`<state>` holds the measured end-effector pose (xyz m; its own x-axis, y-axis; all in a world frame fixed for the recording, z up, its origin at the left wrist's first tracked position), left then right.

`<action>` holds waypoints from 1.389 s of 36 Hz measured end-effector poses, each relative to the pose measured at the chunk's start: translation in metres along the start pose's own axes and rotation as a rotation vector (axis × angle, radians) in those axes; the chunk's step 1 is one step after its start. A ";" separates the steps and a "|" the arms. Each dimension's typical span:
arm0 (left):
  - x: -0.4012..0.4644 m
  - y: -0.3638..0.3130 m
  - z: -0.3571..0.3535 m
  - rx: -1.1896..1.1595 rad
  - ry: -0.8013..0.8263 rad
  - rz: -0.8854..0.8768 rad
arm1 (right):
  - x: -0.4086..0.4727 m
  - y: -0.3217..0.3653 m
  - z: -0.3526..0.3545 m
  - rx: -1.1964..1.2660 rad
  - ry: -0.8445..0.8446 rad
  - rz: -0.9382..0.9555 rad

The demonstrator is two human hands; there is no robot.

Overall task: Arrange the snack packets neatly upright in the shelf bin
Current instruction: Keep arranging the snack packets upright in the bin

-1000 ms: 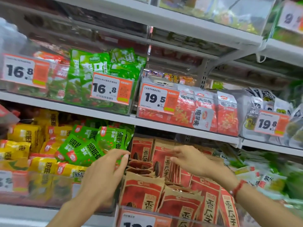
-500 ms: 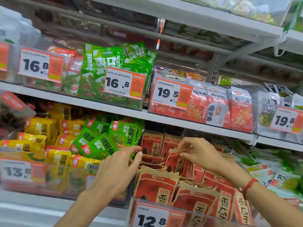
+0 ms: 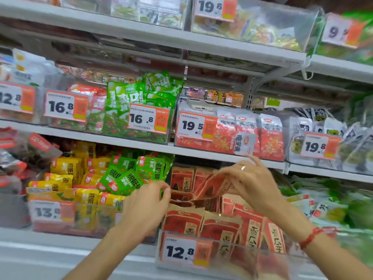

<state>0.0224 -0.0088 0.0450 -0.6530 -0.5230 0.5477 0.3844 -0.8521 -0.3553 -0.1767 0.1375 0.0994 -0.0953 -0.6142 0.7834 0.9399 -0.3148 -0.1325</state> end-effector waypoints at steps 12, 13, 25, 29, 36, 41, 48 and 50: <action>-0.070 -0.044 0.018 -0.316 -0.119 -0.103 | -0.069 0.046 0.099 0.491 -0.433 -0.199; -0.073 -0.045 0.018 -0.365 -0.139 -0.107 | -0.074 0.051 0.102 0.506 -0.433 -0.196; -0.108 -0.065 -0.011 -0.915 0.133 -0.122 | -0.110 0.074 0.067 0.880 0.198 -0.399; -0.109 -0.057 -0.027 -0.845 0.159 -0.113 | -0.116 0.074 0.051 1.084 0.301 -0.613; -0.106 -0.052 -0.033 -1.047 0.067 0.100 | -0.129 0.074 0.026 1.194 0.586 -0.951; -0.109 -0.052 -0.034 -1.033 0.035 0.201 | -0.129 0.078 0.024 1.139 0.499 -0.975; -0.112 -0.047 -0.036 -1.063 0.104 0.245 | -0.133 0.080 0.024 1.176 0.449 -1.035; -0.110 -0.045 -0.033 -1.050 0.091 0.214 | -0.132 0.079 0.025 1.210 0.542 -1.057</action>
<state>0.0551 0.0871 -0.0243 -0.7017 -0.6183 0.3541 -0.2279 -0.2761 -0.9337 -0.0814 0.2119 0.0010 -0.6513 -0.7526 -0.0970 0.0668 -0.1842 0.9806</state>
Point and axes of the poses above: each hand's wrist, its own x-axis towards the middle knuckle, its own z-axis out of the back of the hand, y = z × x, the point moved 1 cm from there along x, towards the middle knuckle, and after that the axes turned 13 degrees about -z, right-handed, at the moved point
